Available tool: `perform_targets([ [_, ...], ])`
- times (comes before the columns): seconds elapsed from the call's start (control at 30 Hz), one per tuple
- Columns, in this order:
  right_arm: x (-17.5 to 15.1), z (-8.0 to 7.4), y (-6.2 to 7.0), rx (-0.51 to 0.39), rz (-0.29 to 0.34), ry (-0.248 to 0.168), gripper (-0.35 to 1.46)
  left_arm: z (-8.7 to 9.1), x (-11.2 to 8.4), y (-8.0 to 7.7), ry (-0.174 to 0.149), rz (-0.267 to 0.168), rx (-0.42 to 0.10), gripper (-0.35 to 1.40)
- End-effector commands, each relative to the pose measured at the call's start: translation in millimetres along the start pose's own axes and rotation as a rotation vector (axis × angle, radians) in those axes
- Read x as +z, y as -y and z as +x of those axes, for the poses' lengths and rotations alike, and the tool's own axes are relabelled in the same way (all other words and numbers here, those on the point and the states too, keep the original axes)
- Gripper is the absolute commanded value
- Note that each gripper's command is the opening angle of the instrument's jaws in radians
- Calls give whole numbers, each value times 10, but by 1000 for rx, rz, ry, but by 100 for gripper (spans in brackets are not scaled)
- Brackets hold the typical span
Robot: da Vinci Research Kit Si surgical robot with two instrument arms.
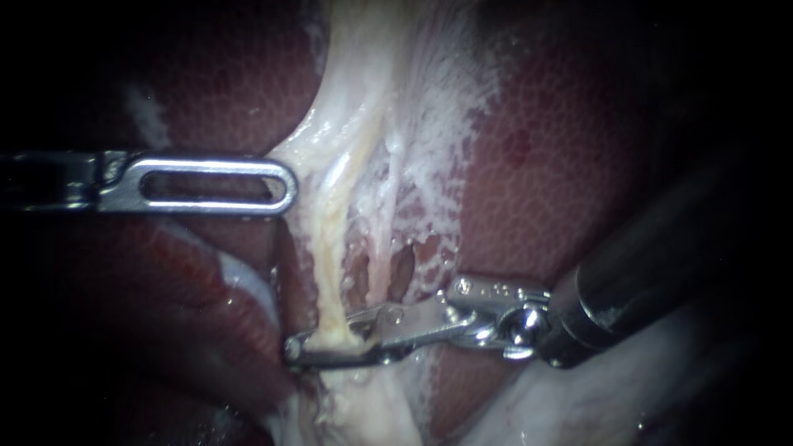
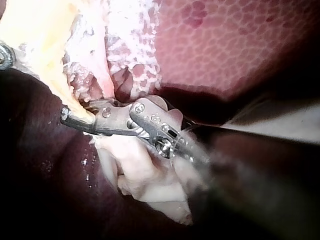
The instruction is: Going back first clip left tube
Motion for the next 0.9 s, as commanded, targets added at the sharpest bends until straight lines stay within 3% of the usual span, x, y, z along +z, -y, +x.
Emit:
perform_targets([
  [0.03, 1, 0, 0, 0, 0, 0, -35, 0, 0, 0, 0, 0, 0, -35],
  [0.4, 1, 0, 2, -1, 1, 0, -34, 0, 0, 0, 0, 0, 0, -35],
  [0.47, 2, 1, 3, -30, 3, 0, 6, 0, 0, 0, 0, 0, 0, -35],
  [0.57, 5, 3, 2, -100, 6, -2, 42, 0, 0, 0, 0, 0, 0, -35],
  [0.77, 12, 7, 0, -235, 8, -17, 58, 0, 0, 1, 0, 0, 0, -35],
  [0.9, 15, 9, -2, -329, -1, -32, 60, 0, 0, 1, 1, 0, 0, -35],
])
